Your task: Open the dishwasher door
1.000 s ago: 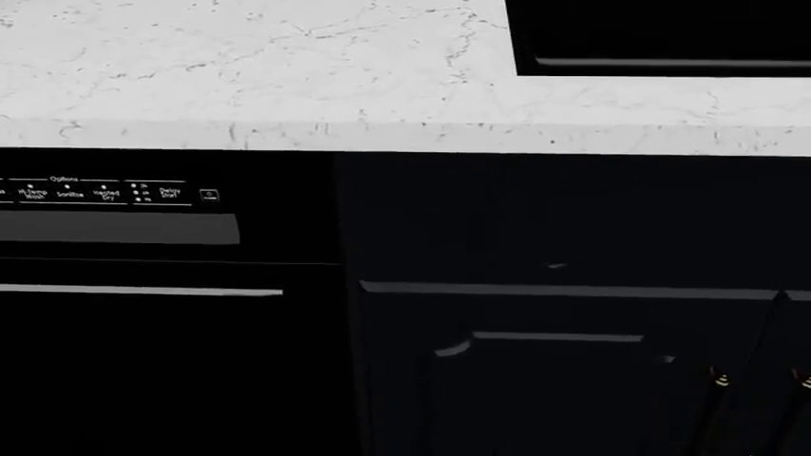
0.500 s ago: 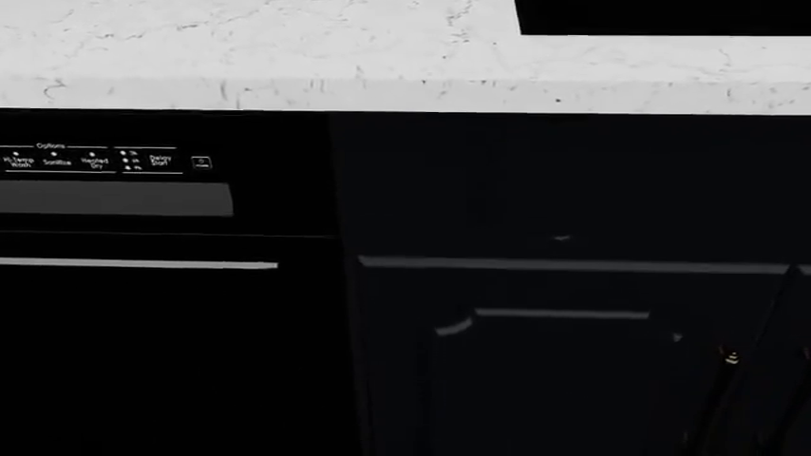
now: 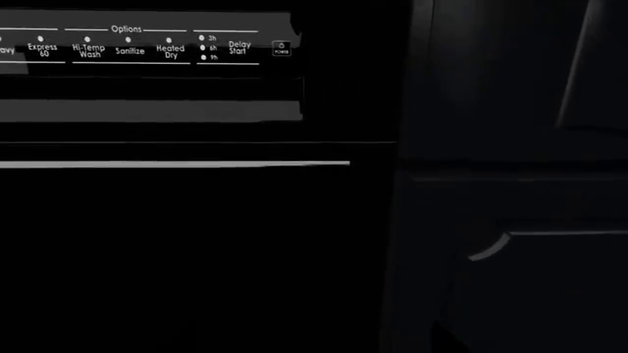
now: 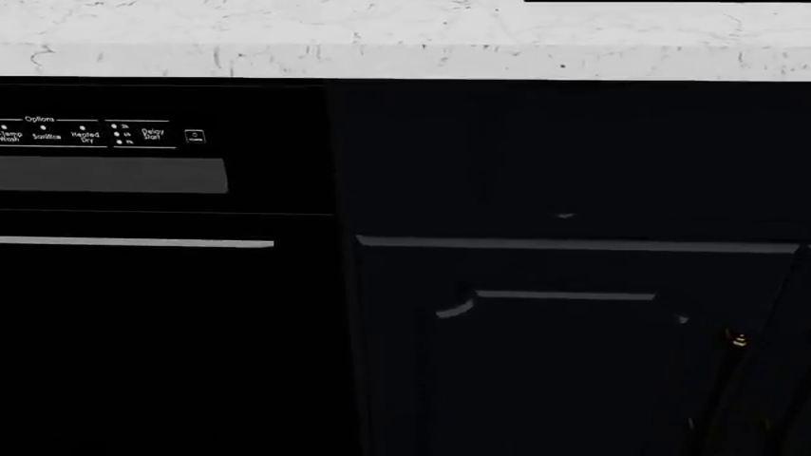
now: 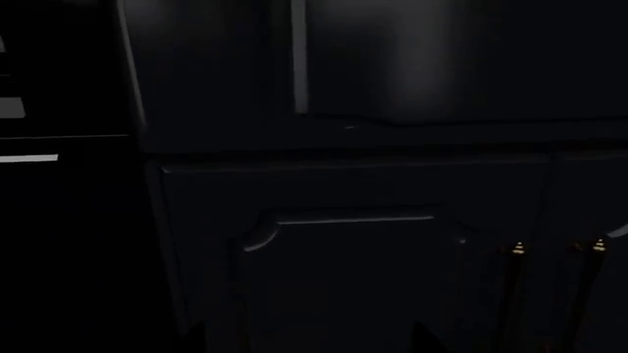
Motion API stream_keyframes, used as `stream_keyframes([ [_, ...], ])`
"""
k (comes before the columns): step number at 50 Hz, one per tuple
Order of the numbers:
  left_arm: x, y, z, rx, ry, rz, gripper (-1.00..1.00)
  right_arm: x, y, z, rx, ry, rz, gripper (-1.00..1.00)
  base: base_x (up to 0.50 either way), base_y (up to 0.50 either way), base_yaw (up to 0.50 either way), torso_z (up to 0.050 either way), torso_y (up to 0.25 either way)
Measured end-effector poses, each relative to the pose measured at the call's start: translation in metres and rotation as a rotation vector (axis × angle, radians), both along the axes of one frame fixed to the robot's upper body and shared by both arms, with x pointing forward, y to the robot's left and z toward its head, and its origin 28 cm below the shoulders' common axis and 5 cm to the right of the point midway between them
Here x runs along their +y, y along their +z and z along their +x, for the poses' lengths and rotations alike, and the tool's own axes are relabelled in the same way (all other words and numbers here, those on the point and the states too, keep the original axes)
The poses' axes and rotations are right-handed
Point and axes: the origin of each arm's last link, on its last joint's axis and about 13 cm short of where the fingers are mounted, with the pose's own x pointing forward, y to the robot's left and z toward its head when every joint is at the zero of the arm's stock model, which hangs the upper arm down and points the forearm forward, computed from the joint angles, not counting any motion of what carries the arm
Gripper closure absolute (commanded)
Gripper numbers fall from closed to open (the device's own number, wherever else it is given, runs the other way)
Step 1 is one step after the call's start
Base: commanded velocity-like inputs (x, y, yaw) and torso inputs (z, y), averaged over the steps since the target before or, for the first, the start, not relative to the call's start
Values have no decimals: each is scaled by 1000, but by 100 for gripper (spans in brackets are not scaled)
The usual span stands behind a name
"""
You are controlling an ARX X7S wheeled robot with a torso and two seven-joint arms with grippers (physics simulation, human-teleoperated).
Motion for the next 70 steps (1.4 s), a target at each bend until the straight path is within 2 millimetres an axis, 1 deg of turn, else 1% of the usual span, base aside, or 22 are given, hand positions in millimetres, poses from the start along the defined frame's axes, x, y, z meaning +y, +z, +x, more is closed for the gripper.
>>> stream_keyframes([
  [7,0,0,0,-9,2,1,-100,0,0,-1,-3,2,-1,-100,23,0,0,0,0],
  [27,1,1,1,-28,4,10,-100,0,-1,-1,-6,8,-11,-100,310,0,0,0,0],
  [44,1,4,0,-32,4,39,-100,-2,1,-2,-13,-3,5,-100,0,0,0,0,0],
  [48,4,5,0,-17,2,103,-100,-2,2,-2,-14,-3,8,-100,0,0,0,0,0],
  [53,12,9,-1,14,-11,240,-100,-2,3,-2,-16,-1,12,-100,0,0,0,0,0],
  [62,30,16,-3,73,-41,562,-100,-2,4,-3,-16,3,13,-100,0,0,0,0,0],
  [70,45,29,-4,100,-60,827,-100,-2,4,-4,-15,5,12,-100,0,0,0,0,0],
])
